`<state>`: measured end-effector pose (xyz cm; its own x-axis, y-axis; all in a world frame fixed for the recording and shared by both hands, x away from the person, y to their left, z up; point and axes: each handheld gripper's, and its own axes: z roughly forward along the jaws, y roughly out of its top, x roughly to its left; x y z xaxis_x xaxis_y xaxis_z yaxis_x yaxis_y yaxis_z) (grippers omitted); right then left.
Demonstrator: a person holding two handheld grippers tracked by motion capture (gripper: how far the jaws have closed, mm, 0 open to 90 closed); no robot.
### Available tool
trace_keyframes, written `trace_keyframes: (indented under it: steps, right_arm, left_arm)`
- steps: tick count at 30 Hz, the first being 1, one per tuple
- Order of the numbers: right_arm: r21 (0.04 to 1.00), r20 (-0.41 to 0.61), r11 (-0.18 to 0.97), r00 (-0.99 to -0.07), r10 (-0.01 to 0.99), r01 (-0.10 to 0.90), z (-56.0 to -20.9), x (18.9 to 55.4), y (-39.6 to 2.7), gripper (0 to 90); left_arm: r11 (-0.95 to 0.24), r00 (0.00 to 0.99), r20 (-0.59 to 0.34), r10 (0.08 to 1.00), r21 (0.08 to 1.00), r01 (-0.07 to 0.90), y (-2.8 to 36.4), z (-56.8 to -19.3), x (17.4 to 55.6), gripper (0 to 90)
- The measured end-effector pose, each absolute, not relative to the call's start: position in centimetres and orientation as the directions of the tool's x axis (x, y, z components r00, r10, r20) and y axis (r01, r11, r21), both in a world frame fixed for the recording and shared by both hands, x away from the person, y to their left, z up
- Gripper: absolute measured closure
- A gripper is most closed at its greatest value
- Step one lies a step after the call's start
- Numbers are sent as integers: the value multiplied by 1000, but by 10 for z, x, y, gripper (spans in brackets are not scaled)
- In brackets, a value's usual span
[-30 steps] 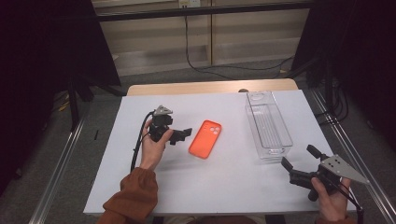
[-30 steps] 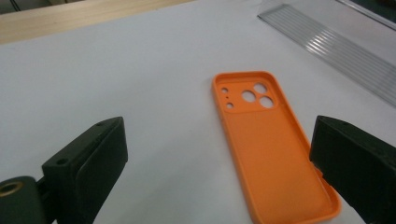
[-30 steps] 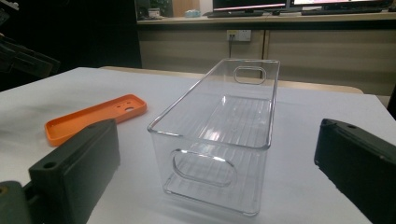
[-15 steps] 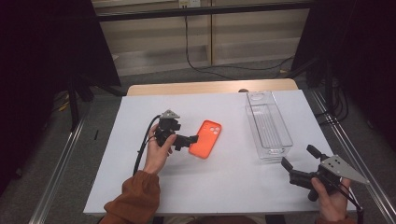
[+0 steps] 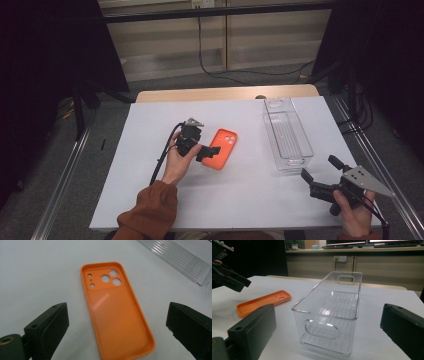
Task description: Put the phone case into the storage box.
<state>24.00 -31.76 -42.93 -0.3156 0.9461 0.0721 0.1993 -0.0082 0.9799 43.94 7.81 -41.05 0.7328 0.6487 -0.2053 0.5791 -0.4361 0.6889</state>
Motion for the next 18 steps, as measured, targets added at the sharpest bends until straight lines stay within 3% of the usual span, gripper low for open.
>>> trace_keyframes:
  steps: [18]
  right_arm:
    - [980,76,-12,-315,946,200,-429,240,-318,0]
  left_arm:
    - [-507,716,-193,671,586,633,54,-434,468,56]
